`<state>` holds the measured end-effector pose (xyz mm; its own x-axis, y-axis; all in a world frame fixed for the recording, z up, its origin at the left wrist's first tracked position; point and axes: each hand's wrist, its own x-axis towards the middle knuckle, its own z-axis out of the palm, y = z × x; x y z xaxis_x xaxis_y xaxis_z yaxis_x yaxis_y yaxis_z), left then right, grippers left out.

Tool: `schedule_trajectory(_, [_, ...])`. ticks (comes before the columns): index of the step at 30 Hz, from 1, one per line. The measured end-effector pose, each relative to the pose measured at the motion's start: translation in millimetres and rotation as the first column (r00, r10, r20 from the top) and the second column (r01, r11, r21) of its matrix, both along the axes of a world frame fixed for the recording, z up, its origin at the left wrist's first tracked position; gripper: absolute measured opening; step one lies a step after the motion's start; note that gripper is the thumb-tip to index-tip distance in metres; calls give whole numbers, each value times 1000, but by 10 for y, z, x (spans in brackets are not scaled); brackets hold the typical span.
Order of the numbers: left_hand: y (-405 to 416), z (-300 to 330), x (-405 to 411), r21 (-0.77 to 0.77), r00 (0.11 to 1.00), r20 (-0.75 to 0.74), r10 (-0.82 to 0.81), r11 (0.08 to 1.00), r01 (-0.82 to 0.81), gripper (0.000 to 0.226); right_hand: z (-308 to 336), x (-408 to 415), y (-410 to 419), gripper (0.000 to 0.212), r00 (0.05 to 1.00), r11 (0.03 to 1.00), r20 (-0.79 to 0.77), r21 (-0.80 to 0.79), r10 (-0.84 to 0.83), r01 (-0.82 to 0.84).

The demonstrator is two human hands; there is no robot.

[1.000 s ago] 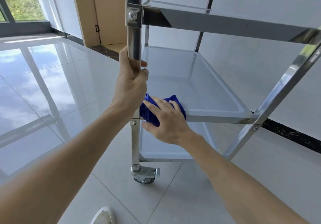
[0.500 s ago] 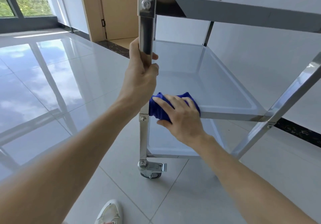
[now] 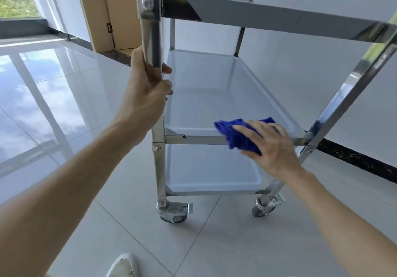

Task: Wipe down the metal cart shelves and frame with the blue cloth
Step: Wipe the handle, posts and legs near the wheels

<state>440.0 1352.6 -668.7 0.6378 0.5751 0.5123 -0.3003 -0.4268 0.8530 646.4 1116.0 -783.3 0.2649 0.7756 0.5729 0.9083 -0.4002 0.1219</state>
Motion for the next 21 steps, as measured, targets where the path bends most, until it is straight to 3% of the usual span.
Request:
schedule_trajectory(3, [-22, -7, 39, 8, 1000, -10, -13, 1000, 13, 48, -1, 22, -56, 58, 999, 999, -22, 26, -40, 40])
schedule_trajectory(12, [-41, -58, 92, 22, 999, 30, 33, 999, -34, 48, -7, -820, 1117, 71, 989, 990, -43, -9, 144, -144])
schedule_trajectory(16, [21, -37, 47, 29, 1000, 10, 26, 999, -26, 49, 30, -529, 763, 76, 989, 989, 37, -54, 141, -139])
schedule_trajectory(21, [24, -22, 45, 27, 1000, -10, 8, 1000, -8, 51, 24, 68, -128, 68, 998, 997, -35, -57, -59, 57])
